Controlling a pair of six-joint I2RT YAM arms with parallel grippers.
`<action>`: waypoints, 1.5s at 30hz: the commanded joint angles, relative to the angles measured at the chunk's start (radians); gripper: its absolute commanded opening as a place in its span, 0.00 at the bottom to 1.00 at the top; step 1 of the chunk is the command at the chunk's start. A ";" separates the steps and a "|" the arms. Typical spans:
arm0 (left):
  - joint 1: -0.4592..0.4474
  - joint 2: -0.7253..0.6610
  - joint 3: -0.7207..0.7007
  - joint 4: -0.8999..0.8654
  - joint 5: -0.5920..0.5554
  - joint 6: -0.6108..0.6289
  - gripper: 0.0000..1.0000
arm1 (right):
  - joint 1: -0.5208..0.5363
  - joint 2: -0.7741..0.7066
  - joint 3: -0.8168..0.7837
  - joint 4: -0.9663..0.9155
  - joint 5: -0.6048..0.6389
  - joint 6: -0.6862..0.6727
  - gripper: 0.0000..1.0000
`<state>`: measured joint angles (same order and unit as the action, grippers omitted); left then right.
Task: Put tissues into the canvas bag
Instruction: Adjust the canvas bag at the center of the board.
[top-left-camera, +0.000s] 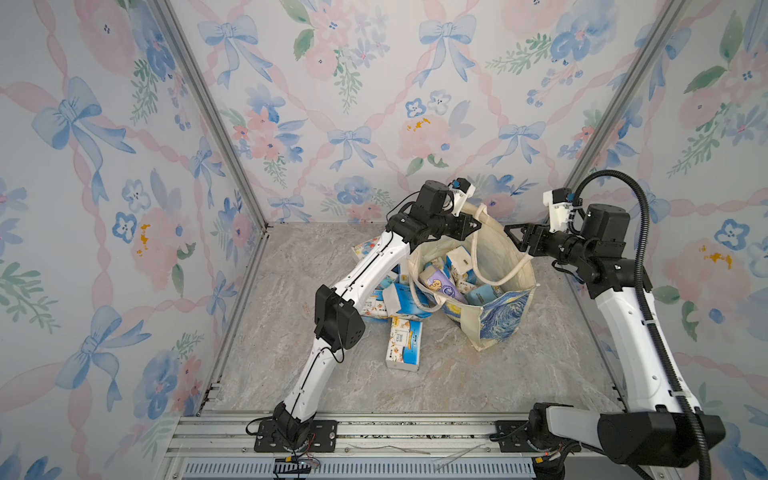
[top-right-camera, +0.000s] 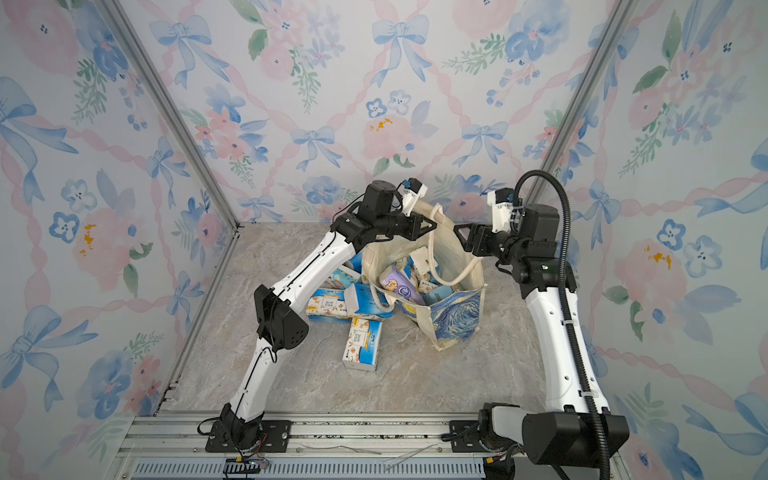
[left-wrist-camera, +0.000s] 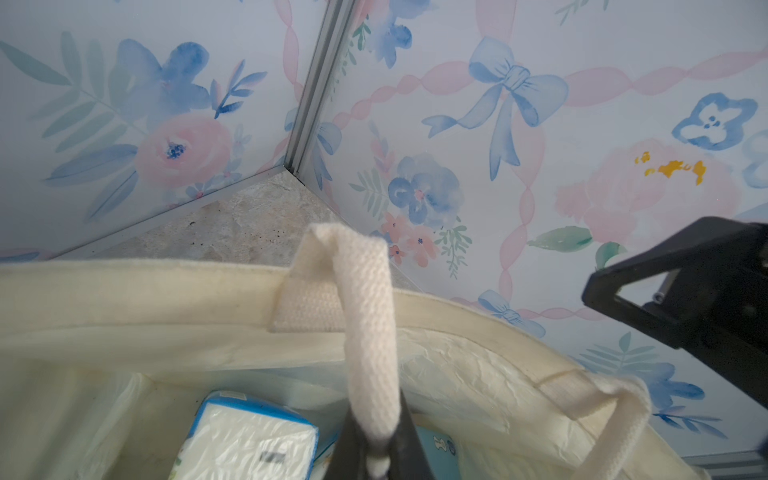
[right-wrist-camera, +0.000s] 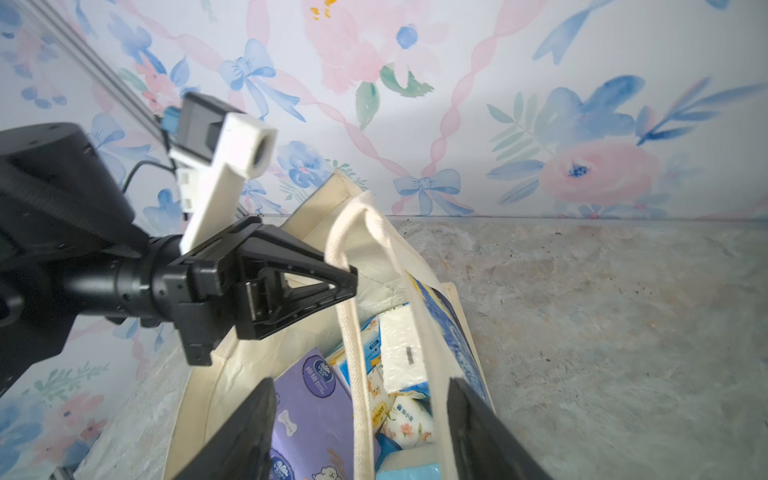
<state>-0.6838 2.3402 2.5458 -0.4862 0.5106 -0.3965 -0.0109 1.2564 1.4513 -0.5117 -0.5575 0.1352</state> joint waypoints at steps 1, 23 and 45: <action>0.015 -0.042 0.063 0.072 0.060 -0.052 0.04 | 0.059 -0.017 0.029 -0.042 -0.014 -0.109 0.66; 0.036 -0.076 0.057 0.052 0.087 -0.097 0.04 | 0.343 0.312 0.271 -0.445 0.418 -0.137 0.62; 0.058 -0.064 0.096 0.054 0.117 -0.150 0.04 | 0.414 0.382 0.139 -0.308 0.504 -0.049 0.36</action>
<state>-0.6342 2.3386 2.5793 -0.5335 0.5880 -0.5167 0.3920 1.6009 1.6150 -0.8127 -0.0509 0.0704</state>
